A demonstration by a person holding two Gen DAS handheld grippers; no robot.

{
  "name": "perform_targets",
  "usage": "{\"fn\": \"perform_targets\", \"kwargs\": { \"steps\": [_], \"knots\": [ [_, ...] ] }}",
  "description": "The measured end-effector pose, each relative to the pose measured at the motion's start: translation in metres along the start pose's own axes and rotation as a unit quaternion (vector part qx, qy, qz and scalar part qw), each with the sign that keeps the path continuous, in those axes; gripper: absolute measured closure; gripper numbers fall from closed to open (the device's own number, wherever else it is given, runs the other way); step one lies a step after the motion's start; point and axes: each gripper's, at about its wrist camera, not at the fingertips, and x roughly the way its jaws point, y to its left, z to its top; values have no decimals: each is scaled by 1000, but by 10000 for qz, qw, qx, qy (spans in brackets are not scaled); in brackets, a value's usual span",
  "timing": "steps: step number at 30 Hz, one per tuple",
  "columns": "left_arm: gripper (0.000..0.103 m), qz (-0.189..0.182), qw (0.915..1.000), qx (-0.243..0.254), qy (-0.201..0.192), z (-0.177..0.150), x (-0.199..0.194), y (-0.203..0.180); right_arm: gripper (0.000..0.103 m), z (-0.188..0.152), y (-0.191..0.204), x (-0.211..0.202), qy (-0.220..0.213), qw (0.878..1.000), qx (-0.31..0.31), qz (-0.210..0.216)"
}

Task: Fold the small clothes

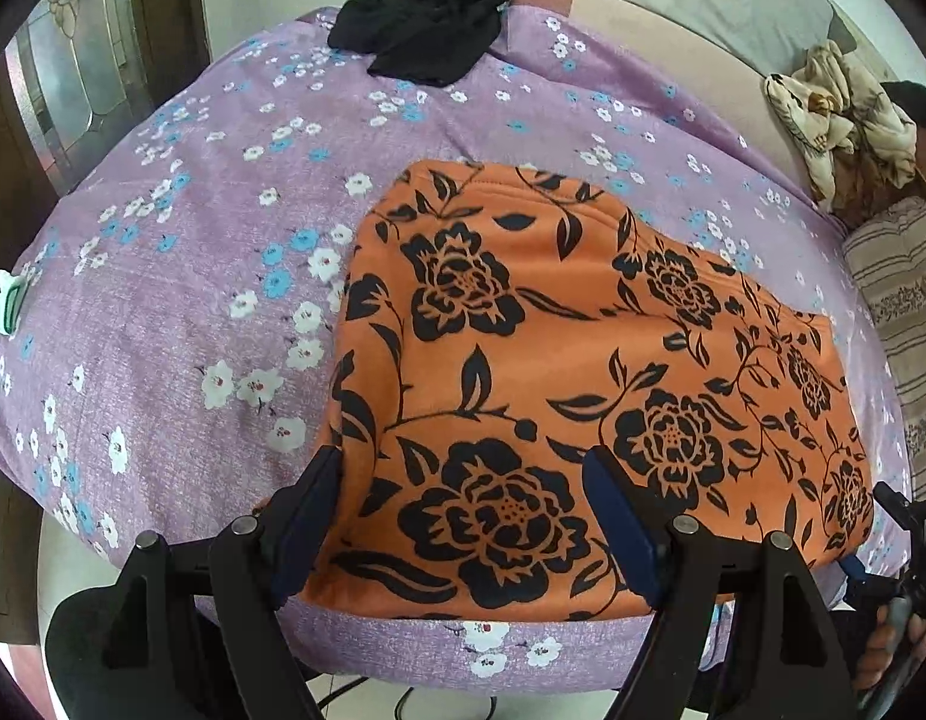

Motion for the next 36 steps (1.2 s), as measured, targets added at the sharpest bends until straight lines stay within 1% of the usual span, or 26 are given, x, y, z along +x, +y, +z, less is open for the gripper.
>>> {"fn": "perform_targets", "kwargs": {
  "steps": [1,2,3,5,6,9,11,13,14,15,16,17,18,19,21,22,23,24,26,29,31,32,33,34,36],
  "knots": [
    [21,36,10000,-3,-25,1,0,0,21,1,1,1,-43,10000,-47,-28],
    [21,66,10000,-12,-39,4,1,0,29,2,2,1,-85,9999,-93,-70],
    [21,63,10000,21,-26,8,4,-1,35,4,4,0,-108,9997,-154,-124],
    [21,87,9999,102,-15,21,10,-1,35,6,2,0,-39,9997,-210,-142],
    [21,110,9999,96,-17,30,13,0,35,6,1,1,-73,9997,-194,-119],
    [21,384,9992,42,-38,68,32,5,34,6,-3,0,-77,9999,-123,-43],
    [21,279,9995,58,115,94,49,4,34,6,-5,0,-64,9999,-114,-19],
    [21,151,9987,297,378,114,72,-5,34,7,-8,-2,-47,9999,-102,15],
    [21,146,9982,433,380,120,80,-8,34,7,-9,-2,-36,9999,-99,33],
    [21,349,9974,547,322,128,91,-8,34,9,-11,-3,-7,9999,-117,47],
    [21,768,9952,540,291,135,104,-3,34,10,-11,-2,12,9999,-119,60],
    [21,1068,9927,462,320,140,114,5,34,11,-13,-3,29,9999,-101,84],
    [19,1305,9902,245,431,147,127,20,34,11,-13,-3,38,9999,-85,100],
    [19,1366,9892,-60,527,152,135,38,34,11,-13,-3,44,9999,-63,122],
    [19,1081,9895,-768,567,157,135,70,34,12,-15,-3,43,9998,-8,173],
    [19,1026,9890,-904,572,159,131,78,34,12,-14,-3,48,9998,-16,168],
    [19,982,9893,-954,495,159,124,83,34,11,-14,-3,38,9999,-15,152],
    [19,990,9899,-956,336,157,112,84,32,11,-12,-3,18,9999,-22,140],
    [20,998,9914,-840,39,149,89,81,32,11,-7,-3,-13,9999,-135,64],
    [20,670,9954,-590,-342,123,49,66,33,9,0,-3,-37,9997,-240,16],
    [20,477,9968,-412,-483,102,31,51,33,8,1,-5,-71,9997,-244,32],
    [19,323,9977,-246,-550,85,20,39,33,9,0,-5,-78,9997,-249,24],
    [19,222,9981,-129,-553,76,15,31,33,9,0,-4,-69,9996,-256,-4],
    [20,104,9983,27,-565,59,10,17,33,10,1,-2,-69,9996,-268,-27],
    [19,4,9981,195,-593,42,10,-4,34,11,3,0,-88,9993,-359,-56]
  ]
}}
